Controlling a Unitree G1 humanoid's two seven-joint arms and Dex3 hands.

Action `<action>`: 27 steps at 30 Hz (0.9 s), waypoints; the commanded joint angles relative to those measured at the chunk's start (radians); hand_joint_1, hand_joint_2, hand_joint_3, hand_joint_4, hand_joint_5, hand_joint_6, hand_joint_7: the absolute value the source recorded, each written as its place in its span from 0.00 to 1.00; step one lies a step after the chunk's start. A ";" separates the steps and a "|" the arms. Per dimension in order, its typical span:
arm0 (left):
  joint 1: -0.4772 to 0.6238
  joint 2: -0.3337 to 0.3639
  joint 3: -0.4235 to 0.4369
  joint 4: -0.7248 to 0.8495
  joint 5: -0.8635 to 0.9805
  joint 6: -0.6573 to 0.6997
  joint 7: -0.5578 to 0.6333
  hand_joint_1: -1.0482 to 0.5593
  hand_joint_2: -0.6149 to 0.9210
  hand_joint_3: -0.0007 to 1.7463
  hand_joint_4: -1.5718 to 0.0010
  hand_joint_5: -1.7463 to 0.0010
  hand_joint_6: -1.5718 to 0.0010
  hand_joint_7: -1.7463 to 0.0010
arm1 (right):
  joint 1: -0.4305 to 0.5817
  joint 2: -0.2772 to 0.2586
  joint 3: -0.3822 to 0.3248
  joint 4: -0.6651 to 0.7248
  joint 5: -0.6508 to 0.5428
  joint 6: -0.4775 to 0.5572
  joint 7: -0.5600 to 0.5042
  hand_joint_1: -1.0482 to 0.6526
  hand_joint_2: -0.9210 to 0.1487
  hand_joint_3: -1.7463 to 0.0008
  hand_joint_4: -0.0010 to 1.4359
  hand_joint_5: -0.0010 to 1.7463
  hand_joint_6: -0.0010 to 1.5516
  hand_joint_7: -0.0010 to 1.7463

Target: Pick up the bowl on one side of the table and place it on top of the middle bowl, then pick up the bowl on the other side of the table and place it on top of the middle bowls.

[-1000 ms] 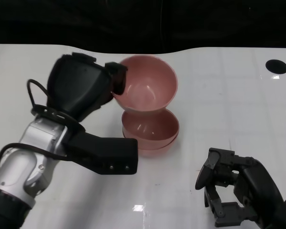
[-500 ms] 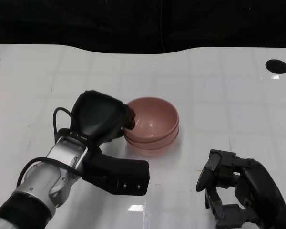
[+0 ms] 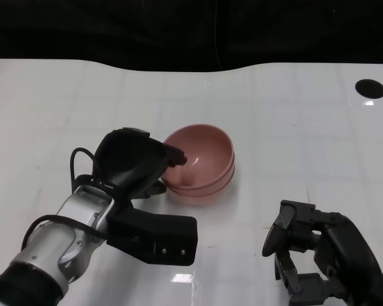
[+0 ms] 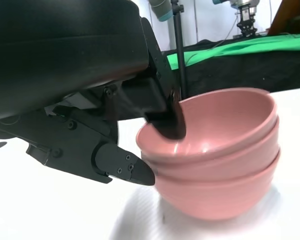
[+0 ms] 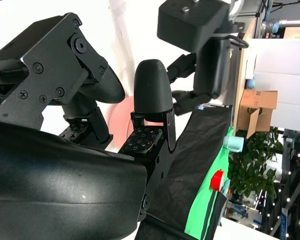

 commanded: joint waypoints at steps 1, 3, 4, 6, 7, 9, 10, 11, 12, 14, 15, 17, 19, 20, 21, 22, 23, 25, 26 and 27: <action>0.038 0.028 0.033 -0.089 -0.026 0.014 -0.032 0.35 1.00 0.03 0.93 0.72 0.79 1.00 | 0.000 -0.009 -0.010 -0.012 0.002 0.004 0.000 0.59 0.56 0.13 0.60 1.00 0.53 0.80; 0.054 0.034 0.042 -0.126 -0.029 0.019 -0.037 0.31 1.00 0.03 0.99 0.72 0.84 1.00 | 0.001 -0.009 -0.010 -0.014 0.003 0.004 0.000 0.59 0.56 0.13 0.60 1.00 0.54 0.80; 0.058 0.035 0.044 -0.135 -0.030 0.022 -0.039 0.30 1.00 0.04 0.99 0.73 0.84 1.00 | 0.002 -0.009 -0.010 -0.014 0.003 0.004 0.000 0.59 0.56 0.13 0.60 1.00 0.54 0.80; 0.073 0.044 0.055 -0.183 -0.034 0.036 -0.067 0.28 1.00 0.06 1.00 0.77 0.87 1.00 | 0.004 -0.009 -0.008 -0.017 0.002 0.004 0.001 0.59 0.56 0.12 0.60 1.00 0.53 0.81; 0.082 0.048 0.062 -0.208 -0.038 0.043 -0.083 0.27 1.00 0.07 1.00 0.78 0.88 1.00 | 0.005 -0.010 -0.008 -0.017 0.002 0.003 0.001 0.59 0.56 0.12 0.61 1.00 0.53 0.81; 0.096 0.055 0.075 -0.247 -0.042 0.052 -0.107 0.25 1.00 0.08 1.00 0.81 0.90 1.00 | 0.006 -0.010 -0.009 -0.017 0.002 0.002 0.001 0.59 0.56 0.12 0.61 1.00 0.53 0.81; 0.101 0.058 0.080 -0.263 -0.042 0.056 -0.116 0.24 1.00 0.08 1.00 0.82 0.90 1.00 | 0.007 -0.010 -0.009 -0.018 0.002 0.003 0.001 0.59 0.56 0.12 0.61 1.00 0.53 0.81; 0.108 0.061 0.087 -0.281 -0.043 0.061 -0.127 0.23 1.00 0.09 1.00 0.82 0.90 1.00 | 0.007 -0.011 -0.009 -0.018 0.001 0.002 0.000 0.59 0.56 0.12 0.60 1.00 0.53 0.81; 0.113 0.063 0.092 -0.294 -0.042 0.064 -0.136 0.22 1.00 0.09 1.00 0.83 0.91 1.00 | 0.007 -0.011 -0.009 -0.018 0.000 0.001 0.000 0.59 0.56 0.12 0.60 1.00 0.53 0.80; 0.119 0.064 0.098 -0.307 -0.040 0.068 -0.146 0.22 1.00 0.09 1.00 0.83 0.91 1.00 | 0.007 -0.011 -0.009 -0.018 0.000 0.000 0.000 0.59 0.56 0.13 0.61 1.00 0.53 0.80; 0.120 0.063 0.100 -0.309 -0.038 0.068 -0.149 0.21 1.00 0.09 1.00 0.83 0.91 1.00 | 0.007 -0.011 -0.009 -0.018 0.000 0.000 0.000 0.59 0.56 0.13 0.61 1.00 0.53 0.80; 0.168 0.095 0.141 -0.398 -0.058 0.072 -0.178 0.20 1.00 0.09 1.00 0.83 0.91 1.00 | 0.004 -0.012 -0.010 -0.010 -0.004 -0.008 -0.001 0.59 0.56 0.13 0.60 0.99 0.53 0.80; 0.226 0.126 0.183 -0.494 -0.077 0.072 -0.204 0.20 1.00 0.09 1.00 0.83 0.91 1.00 | 0.004 -0.011 -0.012 -0.008 0.000 -0.016 0.001 0.59 0.56 0.13 0.61 0.99 0.53 0.80; 0.243 0.133 0.195 -0.521 -0.083 0.072 -0.213 0.19 1.00 0.09 1.00 0.82 0.91 1.00 | 0.005 -0.010 -0.012 -0.010 0.001 -0.017 0.000 0.59 0.56 0.13 0.61 0.99 0.54 0.80; 0.264 0.140 0.210 -0.554 -0.093 0.074 -0.227 0.19 1.00 0.09 1.00 0.82 0.91 1.00 | 0.005 -0.011 -0.012 -0.014 -0.004 -0.014 -0.003 0.59 0.56 0.13 0.61 0.99 0.54 0.80; 0.283 0.146 0.225 -0.582 -0.102 0.074 -0.237 0.19 1.00 0.10 1.00 0.82 0.91 1.00 | 0.004 -0.010 -0.012 -0.016 -0.006 -0.012 -0.005 0.59 0.56 0.13 0.60 0.99 0.54 0.80; 0.301 0.150 0.238 -0.604 -0.109 0.073 -0.244 0.19 1.00 0.10 1.00 0.83 0.91 1.00 | 0.003 -0.010 -0.012 -0.017 -0.006 -0.010 -0.005 0.60 0.56 0.13 0.60 0.99 0.54 0.80; 0.328 0.152 0.258 -0.634 -0.123 0.070 -0.250 0.19 1.00 0.10 1.00 0.83 0.92 1.00 | 0.003 -0.008 -0.012 -0.020 -0.002 -0.004 -0.006 0.60 0.56 0.13 0.60 0.99 0.54 0.80; 0.334 0.152 0.263 -0.640 -0.126 0.069 -0.253 0.19 1.00 0.10 1.00 0.83 0.92 1.00 | 0.003 -0.008 -0.012 -0.020 -0.001 -0.003 -0.006 0.60 0.56 0.13 0.60 0.99 0.54 0.80; 0.337 0.150 0.267 -0.643 -0.126 0.068 -0.256 0.19 1.00 0.09 1.00 0.83 0.92 1.00 | 0.003 -0.008 -0.012 -0.021 -0.001 -0.002 -0.006 0.60 0.56 0.13 0.60 0.98 0.54 0.80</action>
